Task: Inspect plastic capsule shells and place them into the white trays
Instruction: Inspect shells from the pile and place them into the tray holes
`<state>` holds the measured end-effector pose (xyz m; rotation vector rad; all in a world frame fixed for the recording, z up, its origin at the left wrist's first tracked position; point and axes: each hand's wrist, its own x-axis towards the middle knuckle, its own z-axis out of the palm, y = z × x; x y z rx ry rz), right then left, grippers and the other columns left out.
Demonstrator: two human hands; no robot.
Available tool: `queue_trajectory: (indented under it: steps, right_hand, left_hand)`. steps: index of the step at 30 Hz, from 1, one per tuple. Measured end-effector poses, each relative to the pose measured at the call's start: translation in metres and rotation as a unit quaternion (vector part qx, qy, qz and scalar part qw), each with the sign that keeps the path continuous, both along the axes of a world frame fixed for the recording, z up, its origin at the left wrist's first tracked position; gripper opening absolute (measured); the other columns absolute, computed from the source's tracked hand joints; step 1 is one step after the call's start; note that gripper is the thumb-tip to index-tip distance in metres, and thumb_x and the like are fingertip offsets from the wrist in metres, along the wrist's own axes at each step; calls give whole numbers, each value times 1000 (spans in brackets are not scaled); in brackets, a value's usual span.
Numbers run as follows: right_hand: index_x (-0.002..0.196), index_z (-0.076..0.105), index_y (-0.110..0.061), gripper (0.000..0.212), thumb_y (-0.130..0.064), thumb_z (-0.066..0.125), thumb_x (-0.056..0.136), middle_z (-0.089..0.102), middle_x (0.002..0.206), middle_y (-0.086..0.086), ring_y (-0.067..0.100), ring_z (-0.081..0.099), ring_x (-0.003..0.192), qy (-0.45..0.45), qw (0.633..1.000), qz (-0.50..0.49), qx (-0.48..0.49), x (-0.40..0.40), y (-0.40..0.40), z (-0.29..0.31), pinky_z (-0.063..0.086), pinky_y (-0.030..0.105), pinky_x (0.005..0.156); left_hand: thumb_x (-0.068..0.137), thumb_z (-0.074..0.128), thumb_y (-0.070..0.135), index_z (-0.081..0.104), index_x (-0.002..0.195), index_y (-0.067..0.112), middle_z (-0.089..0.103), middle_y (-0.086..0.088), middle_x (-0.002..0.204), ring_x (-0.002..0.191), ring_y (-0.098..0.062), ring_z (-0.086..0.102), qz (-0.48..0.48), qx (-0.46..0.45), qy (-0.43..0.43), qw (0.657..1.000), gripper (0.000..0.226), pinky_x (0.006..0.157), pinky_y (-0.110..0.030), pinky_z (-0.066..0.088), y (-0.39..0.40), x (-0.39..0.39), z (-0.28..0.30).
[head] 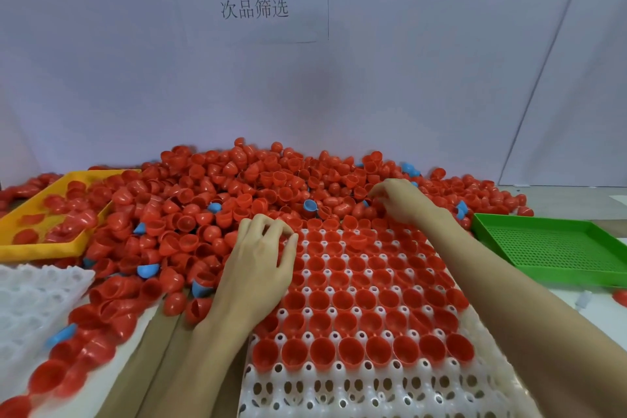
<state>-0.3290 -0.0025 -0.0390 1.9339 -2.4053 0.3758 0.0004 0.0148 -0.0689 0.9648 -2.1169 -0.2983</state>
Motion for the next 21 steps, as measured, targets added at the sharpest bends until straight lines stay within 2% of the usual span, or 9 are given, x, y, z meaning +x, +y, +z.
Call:
queue_trajectory:
  steps: [3,8,11,13,15,18,21]
  right_hand:
    - [124,76,-9,27,-6,57,105,73,129,10,29,66,120,-14,999,-6,-37,-4,0,-6,51,39,104]
    - [117,78,-8,23,-18,62,105,77,117,7,21,70,101,-37,998,1,-47,-3,10,-10,57,35,95]
    - [121,77,-11,25,-22,72,99,75,120,4,23,62,116,-24,998,5,-60,-2,18,-10,51,38,103]
    - [125,75,-11,27,-20,72,99,71,124,5,25,55,123,-17,992,0,-123,1,24,-7,45,37,106]
    - [128,72,-10,29,-18,69,101,70,125,5,20,58,120,-64,977,8,-202,9,32,2,47,34,106]
    - [128,73,-14,27,-16,69,101,72,119,-2,4,62,105,-169,948,37,-267,27,55,18,52,19,97]
    - [130,72,-19,29,-14,68,102,73,122,-9,3,68,109,-248,932,83,-253,46,86,25,56,26,100]
  left_hand:
    - [105,54,32,68,107,22,55,12,108,107,-6,45,-1,0,2,1000,17,78,-10,40,0,0,2]
    - [105,56,29,68,106,20,56,12,107,106,-6,46,-5,8,-4,1000,15,75,-10,39,2,0,1]
    - [105,57,28,68,105,21,56,12,105,103,-6,45,-3,8,-11,1000,13,74,-11,39,1,1,0]
    - [104,58,27,68,104,21,56,13,104,102,-5,45,-5,8,-11,1000,12,73,-11,39,1,1,0]
    - [104,58,27,68,103,22,56,14,103,102,-5,46,-4,10,-14,1000,11,74,-11,39,1,2,0]
    - [104,59,25,67,102,25,56,17,102,104,-6,48,-8,17,-11,1000,8,78,-12,39,1,2,2]
    - [102,62,24,66,102,32,60,21,101,103,-4,56,-47,36,36,998,8,83,-14,44,5,-1,7]
